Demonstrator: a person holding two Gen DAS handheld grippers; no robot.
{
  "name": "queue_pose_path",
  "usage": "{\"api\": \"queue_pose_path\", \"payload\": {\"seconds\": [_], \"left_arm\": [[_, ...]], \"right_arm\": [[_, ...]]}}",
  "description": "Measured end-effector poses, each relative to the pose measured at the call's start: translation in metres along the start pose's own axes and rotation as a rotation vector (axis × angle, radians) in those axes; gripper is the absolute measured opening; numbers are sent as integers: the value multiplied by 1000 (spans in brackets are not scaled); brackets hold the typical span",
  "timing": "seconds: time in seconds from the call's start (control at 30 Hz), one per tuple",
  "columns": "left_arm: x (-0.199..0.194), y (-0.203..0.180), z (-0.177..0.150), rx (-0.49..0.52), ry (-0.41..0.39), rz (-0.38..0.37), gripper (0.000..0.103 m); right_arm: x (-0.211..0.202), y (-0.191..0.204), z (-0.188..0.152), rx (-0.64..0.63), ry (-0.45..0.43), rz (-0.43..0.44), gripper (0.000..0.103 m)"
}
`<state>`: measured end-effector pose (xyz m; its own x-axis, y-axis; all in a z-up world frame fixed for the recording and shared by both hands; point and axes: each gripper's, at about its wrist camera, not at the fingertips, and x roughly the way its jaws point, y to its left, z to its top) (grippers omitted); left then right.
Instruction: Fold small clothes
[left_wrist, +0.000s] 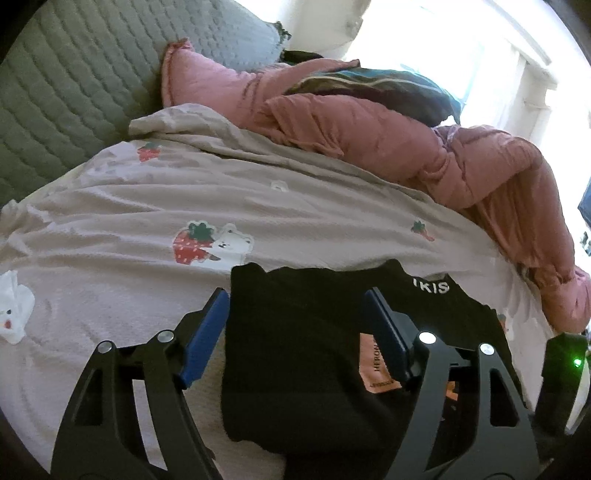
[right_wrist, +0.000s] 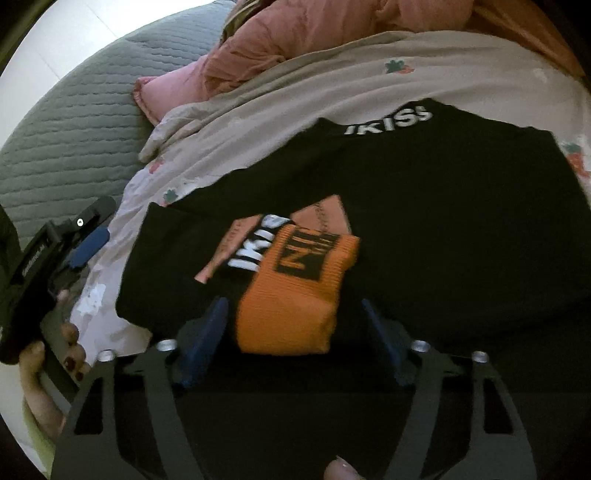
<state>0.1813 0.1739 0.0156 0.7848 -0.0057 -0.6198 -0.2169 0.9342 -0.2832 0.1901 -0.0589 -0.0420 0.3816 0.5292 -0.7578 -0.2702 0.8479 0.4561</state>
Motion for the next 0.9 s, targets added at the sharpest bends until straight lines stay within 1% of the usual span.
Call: {"api": "queue_pose_path", "payload": {"seconds": [0.07,0.1,0.13,0.3,0.43,0.5,0.63,0.73,0.9], "left_arm": [[0,3,0,-17,0,-2,68],[-1,5,0,-26,0,-7,68],[0,5,-1,-30,0,-9,68],[-2,7,-1,-39,-8,-8,68],[-5,12,0,-57,-21,-6,68],[-6,15,1,-68,-24,-6,68],[-5,19,2,-92,-22,-16,68],[-5,17,1,-83,-20,-15,68],[-3,12,-2,-62,-13,-14,68]], "right_arm": [[1,5,4,-9,-17,5,46],[-1,8,6,-23,-32,0,23],[-3,12,8,-48,-51,-4,12],[-20,28,17,-148,-124,-6,10],[-48,38,24,-250,-214,-50,10],[-61,38,29,-276,-254,-71,10],[-95,26,39,-293,-336,-125,10],[-114,11,44,-296,-375,-176,9],[-131,-19,49,-275,-398,-269,9]]}}
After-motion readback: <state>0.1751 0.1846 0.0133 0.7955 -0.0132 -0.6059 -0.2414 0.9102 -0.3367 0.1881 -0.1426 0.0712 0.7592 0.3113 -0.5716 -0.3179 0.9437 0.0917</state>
